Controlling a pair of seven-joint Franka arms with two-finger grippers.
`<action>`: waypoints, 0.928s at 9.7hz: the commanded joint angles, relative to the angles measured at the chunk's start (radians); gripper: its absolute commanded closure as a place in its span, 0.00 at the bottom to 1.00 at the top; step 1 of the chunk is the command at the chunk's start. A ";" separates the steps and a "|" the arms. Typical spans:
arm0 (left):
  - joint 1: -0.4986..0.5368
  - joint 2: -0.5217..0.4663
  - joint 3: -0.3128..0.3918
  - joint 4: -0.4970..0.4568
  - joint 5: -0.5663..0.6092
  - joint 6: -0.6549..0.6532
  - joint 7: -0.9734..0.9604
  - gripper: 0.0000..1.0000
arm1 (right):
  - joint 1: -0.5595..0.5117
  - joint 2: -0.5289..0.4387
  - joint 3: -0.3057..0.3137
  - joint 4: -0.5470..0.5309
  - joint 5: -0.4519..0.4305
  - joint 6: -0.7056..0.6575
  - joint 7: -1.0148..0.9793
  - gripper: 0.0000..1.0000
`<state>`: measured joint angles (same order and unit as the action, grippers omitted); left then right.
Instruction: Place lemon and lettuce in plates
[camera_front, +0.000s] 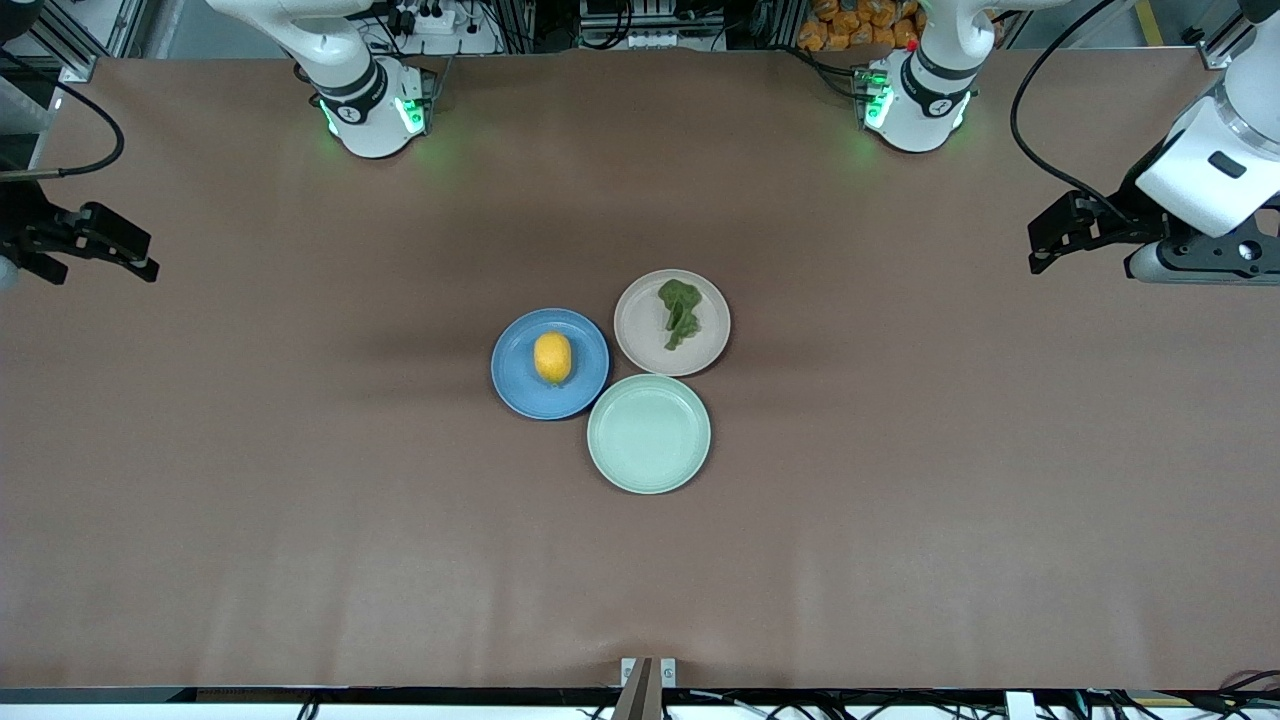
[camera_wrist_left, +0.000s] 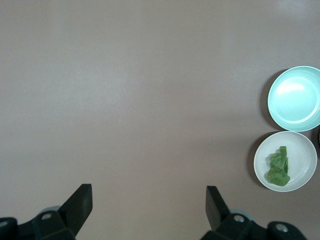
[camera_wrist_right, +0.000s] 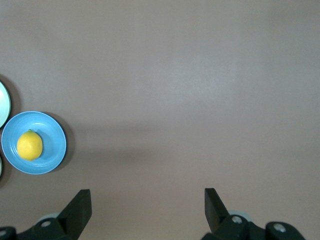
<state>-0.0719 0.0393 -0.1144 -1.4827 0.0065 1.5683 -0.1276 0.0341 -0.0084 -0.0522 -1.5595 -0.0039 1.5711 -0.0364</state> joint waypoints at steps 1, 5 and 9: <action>0.003 -0.012 -0.004 0.001 0.012 0.006 0.006 0.00 | -0.007 0.007 0.012 0.029 -0.022 -0.026 0.018 0.00; 0.003 -0.012 -0.004 -0.001 0.007 0.006 0.006 0.00 | 0.004 0.022 0.002 0.032 -0.027 -0.016 0.019 0.00; 0.003 -0.012 -0.004 -0.001 0.007 0.006 0.008 0.00 | 0.003 0.047 -0.003 0.075 -0.025 -0.019 0.019 0.00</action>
<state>-0.0719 0.0394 -0.1147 -1.4819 0.0065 1.5703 -0.1276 0.0346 0.0162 -0.0538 -1.5268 -0.0087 1.5669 -0.0331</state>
